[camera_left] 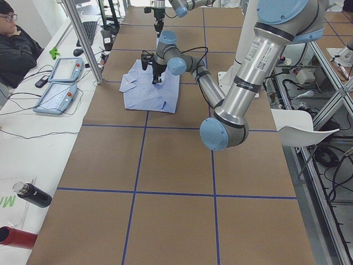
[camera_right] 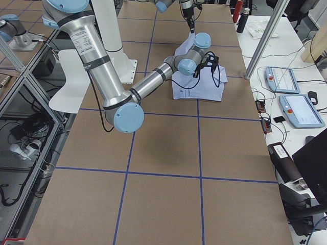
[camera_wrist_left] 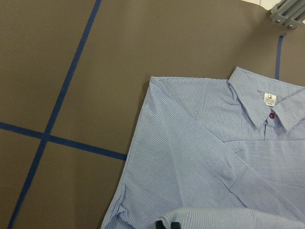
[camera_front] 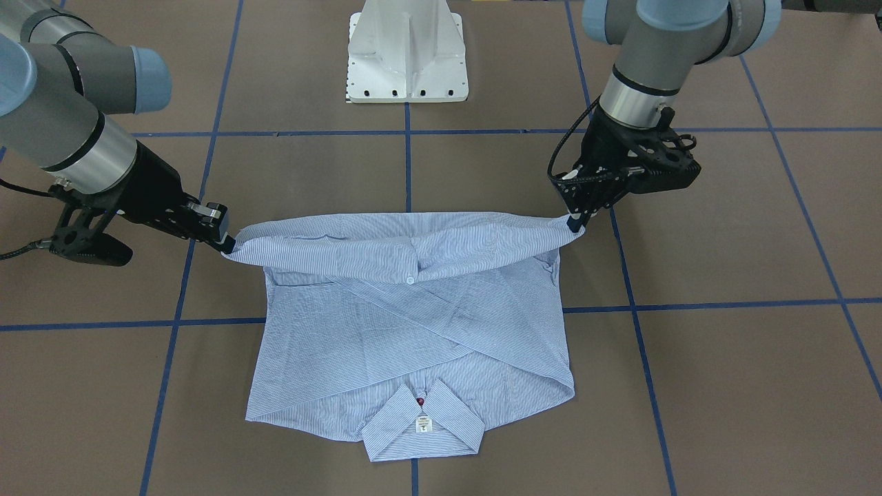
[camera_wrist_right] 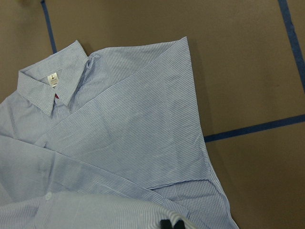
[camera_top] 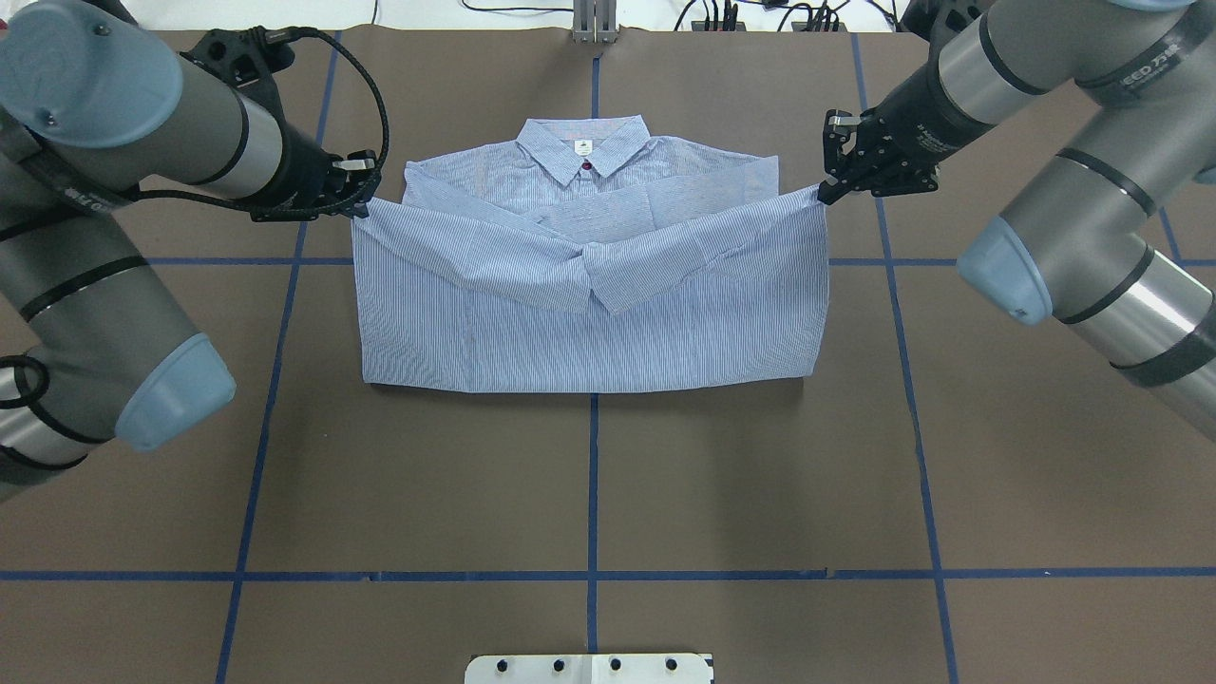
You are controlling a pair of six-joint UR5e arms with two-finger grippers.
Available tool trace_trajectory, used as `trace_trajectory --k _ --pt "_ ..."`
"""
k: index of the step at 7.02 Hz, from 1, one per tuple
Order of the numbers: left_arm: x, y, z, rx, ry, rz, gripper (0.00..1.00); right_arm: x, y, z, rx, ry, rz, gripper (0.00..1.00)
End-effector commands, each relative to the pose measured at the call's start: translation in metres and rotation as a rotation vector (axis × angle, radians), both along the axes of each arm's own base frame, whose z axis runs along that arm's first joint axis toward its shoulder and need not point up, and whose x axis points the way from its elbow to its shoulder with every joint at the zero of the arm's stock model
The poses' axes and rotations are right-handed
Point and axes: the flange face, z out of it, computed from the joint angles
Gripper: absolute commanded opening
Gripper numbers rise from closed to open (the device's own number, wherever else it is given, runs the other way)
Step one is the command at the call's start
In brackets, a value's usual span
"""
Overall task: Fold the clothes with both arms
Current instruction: 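Lay the hem down at the shoulders and hold both grippers there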
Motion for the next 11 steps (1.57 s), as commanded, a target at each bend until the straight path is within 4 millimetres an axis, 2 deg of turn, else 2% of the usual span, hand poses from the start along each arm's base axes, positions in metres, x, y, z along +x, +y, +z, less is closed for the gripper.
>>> trace_trajectory --k 1,3,5,6,8,9,11 --pt "-0.014 -0.034 0.013 0.002 0.003 -0.042 0.00 -0.003 -0.032 -0.011 -0.007 0.008 0.025 0.00" --pt "-0.013 -0.051 0.030 0.007 -0.010 -0.044 0.00 -0.015 -0.055 -0.008 -0.023 0.031 0.035 0.00" --pt "0.010 -0.079 0.049 0.020 0.006 -0.046 0.00 -0.019 -0.061 0.001 -0.036 0.046 0.037 0.00" --pt "0.016 -0.086 0.064 0.021 0.007 -0.048 0.00 -0.027 -0.073 -0.003 -0.044 0.052 0.038 0.00" --pt "0.020 -0.092 0.078 0.013 0.000 -0.048 0.00 -0.043 -0.095 0.001 -0.072 0.076 0.037 0.00" --pt "0.022 -0.093 0.081 0.006 -0.004 -0.048 0.00 -0.053 -0.105 0.007 -0.085 0.088 0.034 0.00" --pt "0.029 -0.103 0.094 0.010 0.003 -0.050 0.00 -0.063 -0.120 0.040 -0.067 0.081 0.039 0.00"
